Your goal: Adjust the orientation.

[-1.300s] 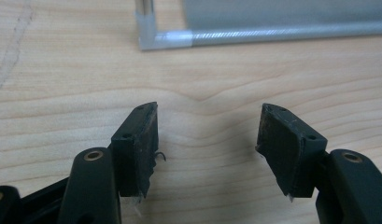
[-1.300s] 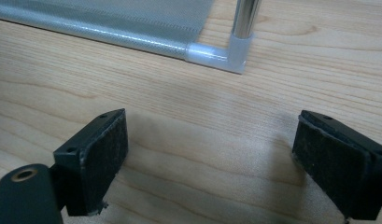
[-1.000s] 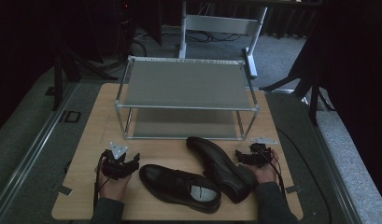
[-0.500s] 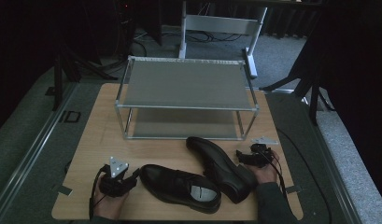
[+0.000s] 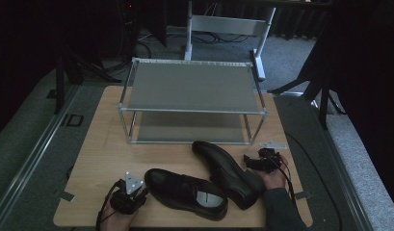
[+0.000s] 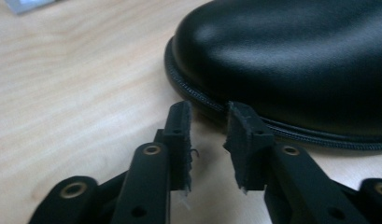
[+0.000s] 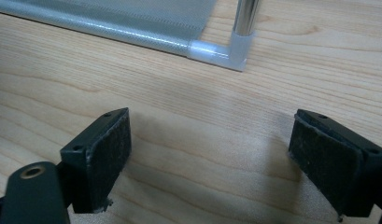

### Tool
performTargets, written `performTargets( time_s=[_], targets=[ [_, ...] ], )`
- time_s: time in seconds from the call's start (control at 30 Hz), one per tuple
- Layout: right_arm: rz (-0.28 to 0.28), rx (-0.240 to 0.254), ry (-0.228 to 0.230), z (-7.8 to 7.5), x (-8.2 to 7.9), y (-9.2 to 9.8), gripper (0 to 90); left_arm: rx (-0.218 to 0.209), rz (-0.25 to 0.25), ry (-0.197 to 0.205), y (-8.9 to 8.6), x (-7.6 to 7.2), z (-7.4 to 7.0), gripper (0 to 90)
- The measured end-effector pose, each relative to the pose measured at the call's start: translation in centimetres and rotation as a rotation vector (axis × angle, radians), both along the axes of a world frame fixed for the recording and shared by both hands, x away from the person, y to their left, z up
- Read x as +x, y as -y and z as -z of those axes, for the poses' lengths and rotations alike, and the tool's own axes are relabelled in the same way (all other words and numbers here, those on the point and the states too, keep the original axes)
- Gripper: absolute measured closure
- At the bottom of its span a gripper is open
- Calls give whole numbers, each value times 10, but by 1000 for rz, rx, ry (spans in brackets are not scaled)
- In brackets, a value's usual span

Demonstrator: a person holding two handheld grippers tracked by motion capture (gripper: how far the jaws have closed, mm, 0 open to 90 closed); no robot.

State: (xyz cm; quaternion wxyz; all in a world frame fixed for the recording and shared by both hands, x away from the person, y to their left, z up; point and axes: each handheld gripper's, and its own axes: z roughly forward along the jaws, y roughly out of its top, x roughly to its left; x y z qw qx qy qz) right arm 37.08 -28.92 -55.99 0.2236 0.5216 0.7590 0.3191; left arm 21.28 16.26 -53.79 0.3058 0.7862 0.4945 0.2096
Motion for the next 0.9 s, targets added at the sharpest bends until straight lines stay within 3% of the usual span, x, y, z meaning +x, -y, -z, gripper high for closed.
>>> performTargets(
  time_s=[0.27,0.6,0.77,0.9],
  targets=[
    [-1,0,0,0,0,0,127,49,-3,18,14,32,-1,676],
    [-5,1,0,0,-1,0,127,59,43,52,46,82,1,656],
    [-3,1,2,0,-2,2,155,68,32,51,51,89,0,617],
    [9,1,-6,-3,-4,6,221,14,32,45,44,79,-5,579]
  ],
)
